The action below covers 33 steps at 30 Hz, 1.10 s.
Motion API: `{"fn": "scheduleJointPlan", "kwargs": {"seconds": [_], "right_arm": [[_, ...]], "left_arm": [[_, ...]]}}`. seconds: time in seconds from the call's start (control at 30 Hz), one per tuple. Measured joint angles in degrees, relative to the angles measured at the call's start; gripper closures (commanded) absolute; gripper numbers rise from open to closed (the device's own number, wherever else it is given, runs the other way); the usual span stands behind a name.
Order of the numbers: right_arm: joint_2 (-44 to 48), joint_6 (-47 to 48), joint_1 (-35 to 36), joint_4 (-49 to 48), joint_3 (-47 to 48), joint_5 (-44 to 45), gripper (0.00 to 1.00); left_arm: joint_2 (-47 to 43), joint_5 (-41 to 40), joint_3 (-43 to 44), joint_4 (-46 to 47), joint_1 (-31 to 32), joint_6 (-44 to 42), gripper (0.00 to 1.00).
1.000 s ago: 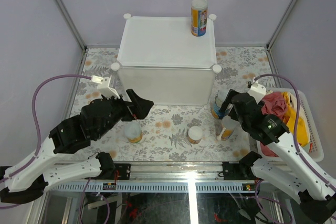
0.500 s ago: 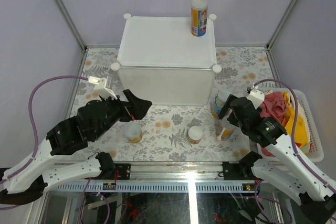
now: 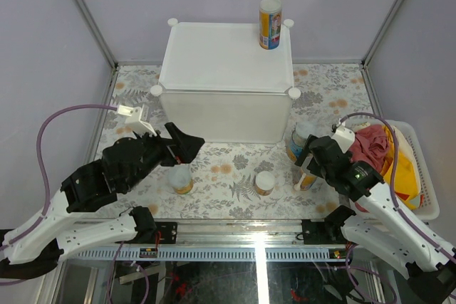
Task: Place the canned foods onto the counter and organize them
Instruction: Move the canned food to the center of the board.
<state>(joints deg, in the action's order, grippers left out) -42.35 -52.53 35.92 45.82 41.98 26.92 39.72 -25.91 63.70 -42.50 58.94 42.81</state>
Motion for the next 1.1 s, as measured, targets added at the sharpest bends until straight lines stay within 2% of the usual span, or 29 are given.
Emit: {"fn": "scheduleJointPlan", "kwargs": {"seconds": [0.47,0.7,0.87,1.1], "right_arm": [[-0.3,-0.1,1.9,-0.3,-1.5,-0.1,0.06],[-0.6,-0.4,2.7,-0.3,-2.1,0.0,0.12],[-0.8,-0.4,3.3,-0.2,-2.5,0.1,0.25],[-1.2,0.3,4.4,-0.5,-2.5,0.6,0.55]], "left_arm": [[-0.6,0.0,-0.6,0.0,0.0,0.5,0.00],[-0.4,0.0,-0.6,0.0,0.0,0.7,0.00],[-0.3,0.0,-0.9,0.0,0.0,0.9,0.00],[0.3,0.0,-1.0,0.0,0.0,0.9,0.00]]}}
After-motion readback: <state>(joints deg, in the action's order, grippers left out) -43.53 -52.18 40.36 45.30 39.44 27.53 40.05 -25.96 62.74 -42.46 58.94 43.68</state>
